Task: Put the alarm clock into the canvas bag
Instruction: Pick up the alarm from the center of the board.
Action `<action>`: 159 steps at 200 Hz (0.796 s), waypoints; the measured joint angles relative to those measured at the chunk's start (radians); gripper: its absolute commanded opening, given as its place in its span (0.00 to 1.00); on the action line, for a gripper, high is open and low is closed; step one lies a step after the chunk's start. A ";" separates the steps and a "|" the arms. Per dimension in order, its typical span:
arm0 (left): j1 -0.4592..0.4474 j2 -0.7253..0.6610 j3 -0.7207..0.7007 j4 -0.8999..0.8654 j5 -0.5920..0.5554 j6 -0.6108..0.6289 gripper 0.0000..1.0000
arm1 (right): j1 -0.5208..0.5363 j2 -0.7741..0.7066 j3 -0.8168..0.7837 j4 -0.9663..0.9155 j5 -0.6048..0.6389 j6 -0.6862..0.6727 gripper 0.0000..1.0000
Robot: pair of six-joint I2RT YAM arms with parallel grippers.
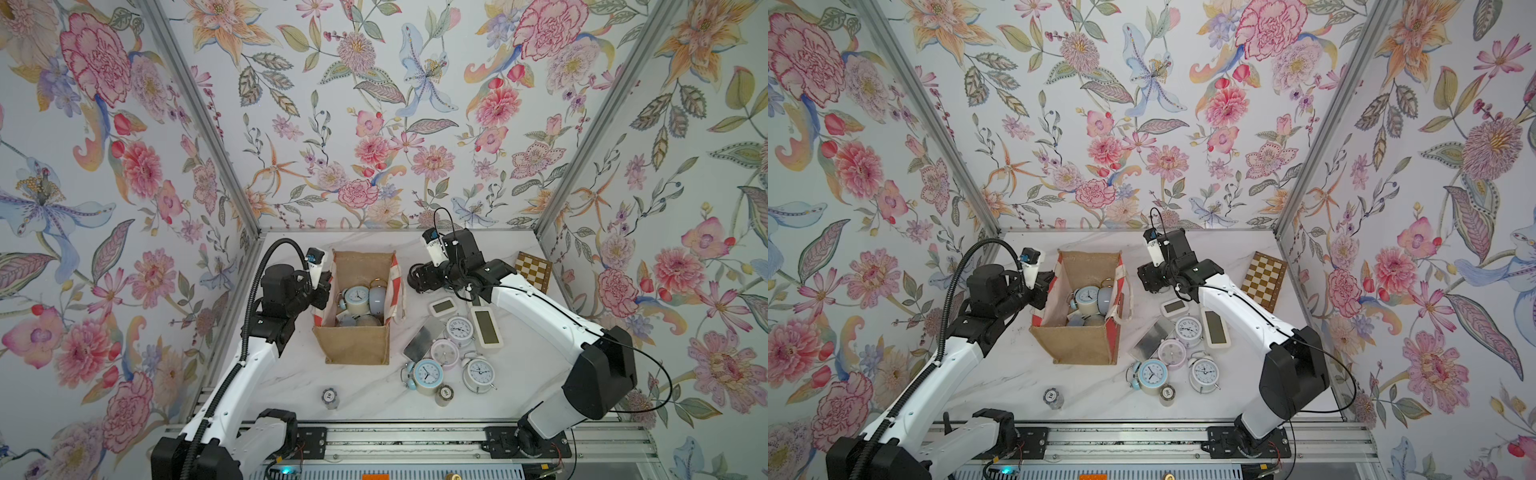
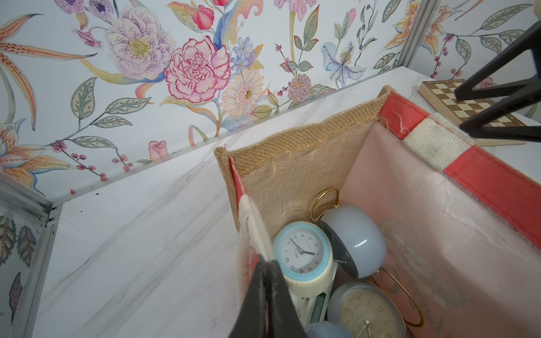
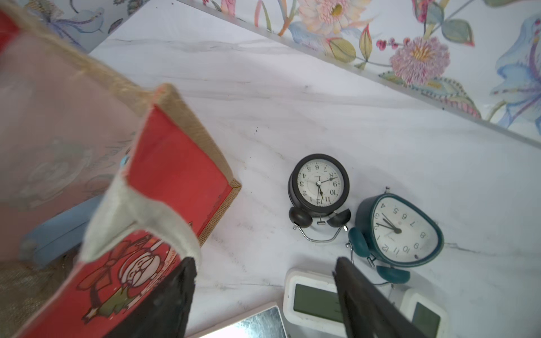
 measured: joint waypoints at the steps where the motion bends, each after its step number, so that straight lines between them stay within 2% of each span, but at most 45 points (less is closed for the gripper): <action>1: 0.000 0.000 0.000 0.000 0.000 0.000 0.08 | -0.005 0.006 0.003 0.000 -0.003 0.004 0.77; 35: 0.000 0.009 0.000 0.003 0.000 0.001 0.08 | -0.098 0.135 0.092 -0.028 -0.063 0.069 0.78; 66: 0.000 0.011 0.000 0.005 0.000 0.001 0.08 | -0.145 0.262 0.195 -0.057 -0.091 0.082 0.82; 103: 0.000 0.014 0.000 0.005 0.000 0.001 0.08 | -0.144 0.395 0.308 -0.104 -0.089 0.048 0.88; 159: 0.000 0.020 0.000 0.013 0.000 0.000 0.08 | -0.118 0.551 0.432 -0.175 -0.021 -0.028 0.98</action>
